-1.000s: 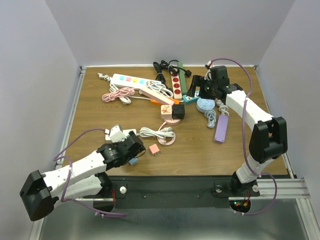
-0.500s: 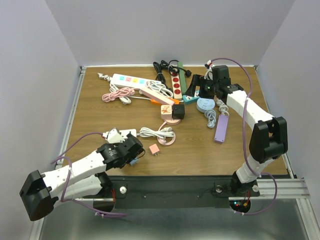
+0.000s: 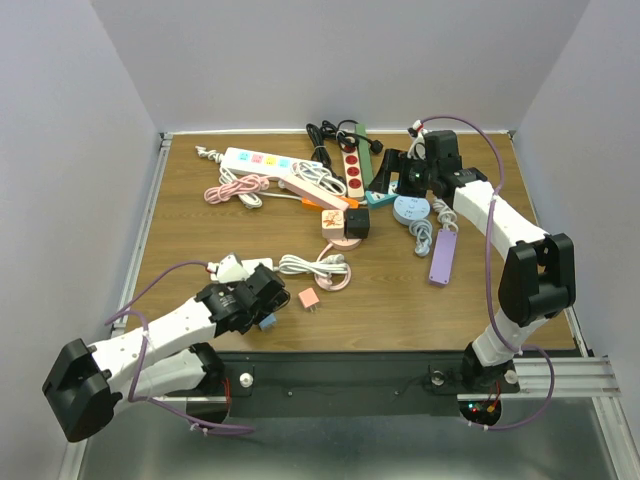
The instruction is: Insert the plug
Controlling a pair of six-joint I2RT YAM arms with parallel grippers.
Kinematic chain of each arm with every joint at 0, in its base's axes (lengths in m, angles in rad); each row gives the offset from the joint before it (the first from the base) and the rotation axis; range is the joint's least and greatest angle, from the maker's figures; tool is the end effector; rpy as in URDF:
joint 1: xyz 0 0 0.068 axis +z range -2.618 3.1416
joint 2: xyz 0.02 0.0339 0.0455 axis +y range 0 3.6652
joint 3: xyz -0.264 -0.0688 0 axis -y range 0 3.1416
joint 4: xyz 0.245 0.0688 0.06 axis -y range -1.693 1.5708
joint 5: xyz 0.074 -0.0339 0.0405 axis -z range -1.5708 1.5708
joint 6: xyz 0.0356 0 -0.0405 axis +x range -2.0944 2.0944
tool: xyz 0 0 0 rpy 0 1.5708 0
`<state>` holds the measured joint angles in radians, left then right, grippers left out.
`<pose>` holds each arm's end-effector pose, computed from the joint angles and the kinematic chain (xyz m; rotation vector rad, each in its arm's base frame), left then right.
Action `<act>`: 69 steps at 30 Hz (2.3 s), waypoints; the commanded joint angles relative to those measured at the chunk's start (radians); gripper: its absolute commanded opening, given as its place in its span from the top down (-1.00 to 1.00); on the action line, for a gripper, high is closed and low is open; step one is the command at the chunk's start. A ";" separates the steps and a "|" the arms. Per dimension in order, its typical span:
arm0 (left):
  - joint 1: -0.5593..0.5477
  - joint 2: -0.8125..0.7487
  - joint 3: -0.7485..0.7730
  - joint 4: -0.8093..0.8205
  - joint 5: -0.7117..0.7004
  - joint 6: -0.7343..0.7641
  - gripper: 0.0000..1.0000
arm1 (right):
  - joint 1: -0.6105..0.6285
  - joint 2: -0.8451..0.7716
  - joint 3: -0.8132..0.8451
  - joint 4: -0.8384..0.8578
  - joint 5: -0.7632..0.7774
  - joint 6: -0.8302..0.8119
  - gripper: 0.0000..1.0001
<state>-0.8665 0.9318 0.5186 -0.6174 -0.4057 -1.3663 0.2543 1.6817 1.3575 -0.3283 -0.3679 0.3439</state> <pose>0.1181 -0.1173 0.1905 -0.7621 2.4057 -0.3993 0.3701 0.1094 0.2896 -0.1066 2.2703 0.7321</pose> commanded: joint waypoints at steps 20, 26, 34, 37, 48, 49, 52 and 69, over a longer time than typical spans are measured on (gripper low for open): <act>0.055 0.162 0.005 0.156 0.119 0.222 -0.82 | -0.026 -0.013 -0.021 0.052 -0.051 -0.002 -0.85; 0.050 0.153 -0.080 0.228 0.238 0.240 -0.50 | -0.027 -0.005 -0.021 0.052 -0.057 0.000 -0.83; 0.026 0.219 -0.048 0.258 0.260 0.306 -0.04 | -0.030 -0.013 -0.021 0.052 -0.065 0.006 -0.83; 0.008 0.255 -0.025 0.272 0.263 0.343 0.11 | -0.032 -0.014 -0.021 0.052 -0.071 0.007 -0.82; -0.009 0.295 0.156 0.292 0.151 0.533 1.00 | -0.032 -0.042 -0.052 0.051 -0.143 0.017 -0.83; -0.009 0.295 0.162 0.315 0.150 0.570 1.00 | -0.032 -0.042 -0.055 0.049 -0.155 0.017 -0.83; -0.009 0.294 0.179 0.383 0.143 0.625 1.00 | -0.032 -0.040 -0.080 0.049 -0.216 0.007 -0.81; 0.017 0.197 0.113 0.821 0.387 1.030 1.00 | 0.106 -0.017 -0.070 -0.086 -0.540 -0.183 -0.49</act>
<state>-0.8658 1.1301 0.6453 0.0563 -0.1337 -0.4541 0.3099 1.6794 1.2598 -0.3725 -0.8547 0.2325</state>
